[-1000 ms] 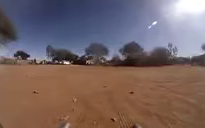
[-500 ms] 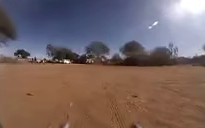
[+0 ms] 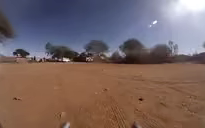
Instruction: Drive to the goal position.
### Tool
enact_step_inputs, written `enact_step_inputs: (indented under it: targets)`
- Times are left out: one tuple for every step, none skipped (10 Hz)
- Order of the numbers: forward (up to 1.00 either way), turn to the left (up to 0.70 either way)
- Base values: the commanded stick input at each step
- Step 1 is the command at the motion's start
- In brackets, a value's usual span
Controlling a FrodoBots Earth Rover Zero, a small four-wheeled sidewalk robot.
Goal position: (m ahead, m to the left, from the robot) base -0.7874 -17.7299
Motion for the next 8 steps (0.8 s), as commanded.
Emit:
enact_step_inputs:
  targets:
    - [0.5,0.0]
    - [0.5,0.0]
    - [0.5,0.0]
    - [0.5,0.0]
    - [0.5,0.0]
    - [0.5,0.0]
    - [0.5,0.0]
    - [0.5,0.0]
